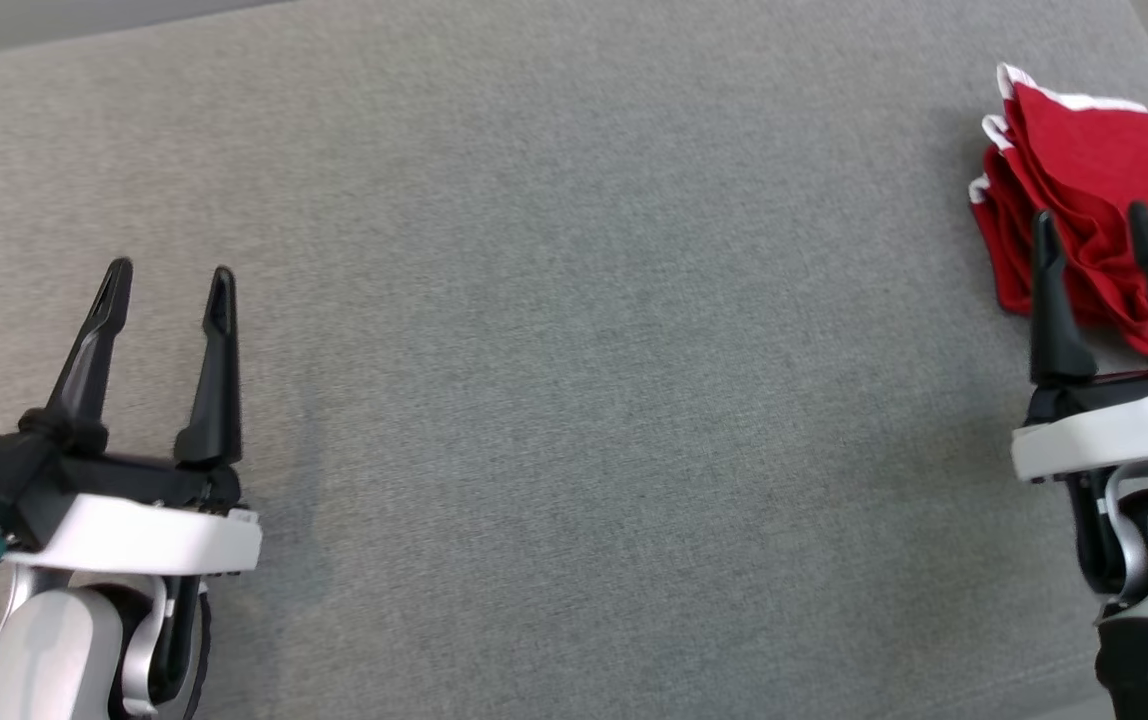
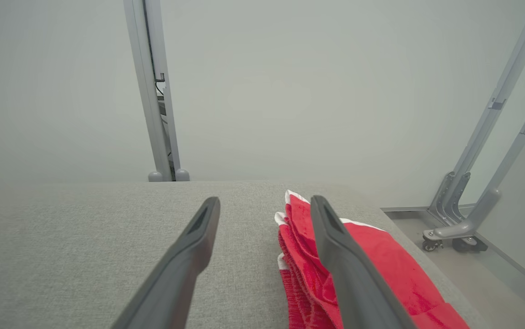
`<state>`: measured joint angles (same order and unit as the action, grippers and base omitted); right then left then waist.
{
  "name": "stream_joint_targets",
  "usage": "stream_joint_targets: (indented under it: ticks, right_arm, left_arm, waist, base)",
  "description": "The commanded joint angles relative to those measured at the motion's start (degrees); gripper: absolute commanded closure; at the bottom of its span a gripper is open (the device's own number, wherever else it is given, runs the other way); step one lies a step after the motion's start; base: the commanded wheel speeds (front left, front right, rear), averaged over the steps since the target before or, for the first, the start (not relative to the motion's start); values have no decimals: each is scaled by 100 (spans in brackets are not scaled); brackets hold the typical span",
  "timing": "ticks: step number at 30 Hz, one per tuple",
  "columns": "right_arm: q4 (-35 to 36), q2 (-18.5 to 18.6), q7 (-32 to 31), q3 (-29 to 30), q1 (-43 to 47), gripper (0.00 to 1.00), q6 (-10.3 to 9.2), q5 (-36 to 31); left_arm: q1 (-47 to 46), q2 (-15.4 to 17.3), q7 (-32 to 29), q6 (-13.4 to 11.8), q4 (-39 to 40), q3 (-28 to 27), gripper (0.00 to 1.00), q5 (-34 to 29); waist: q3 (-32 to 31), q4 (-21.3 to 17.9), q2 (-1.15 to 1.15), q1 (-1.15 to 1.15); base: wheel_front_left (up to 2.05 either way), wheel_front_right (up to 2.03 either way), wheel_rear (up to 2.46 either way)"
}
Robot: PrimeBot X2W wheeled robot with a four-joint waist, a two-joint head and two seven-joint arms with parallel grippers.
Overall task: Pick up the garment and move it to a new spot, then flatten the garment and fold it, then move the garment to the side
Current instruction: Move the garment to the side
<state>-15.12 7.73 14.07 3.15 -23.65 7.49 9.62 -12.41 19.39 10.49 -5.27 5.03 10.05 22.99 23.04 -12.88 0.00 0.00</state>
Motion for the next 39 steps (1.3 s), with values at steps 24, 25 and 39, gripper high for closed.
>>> stream_joint_targets:
  ticks: [24, 25, 39]
  right_arm:
    - [1446, -423, -953, -64, 2007, 0, 1, 51]
    - [1494, -431, -968, -56, 2081, 0, 1, 62]
    - [2147, -466, -1357, 223, 2882, 0, 1, -83]
  left_arm:
    - [1333, -129, 282, -219, -440, -256, 0, 269]
    - [1368, -127, 268, -222, -430, -233, 0, 264]
    - [1788, -111, -23, -248, -317, 40, 0, 272]
  waist:
    - [-1647, 1298, 0, 0]
    - [-1693, 1293, 0, 0]
    - [-2164, 1237, 0, 0]
  base:
    - [0, 0, 0]
    - [0, 0, 0]
    - [0, 0, 0]
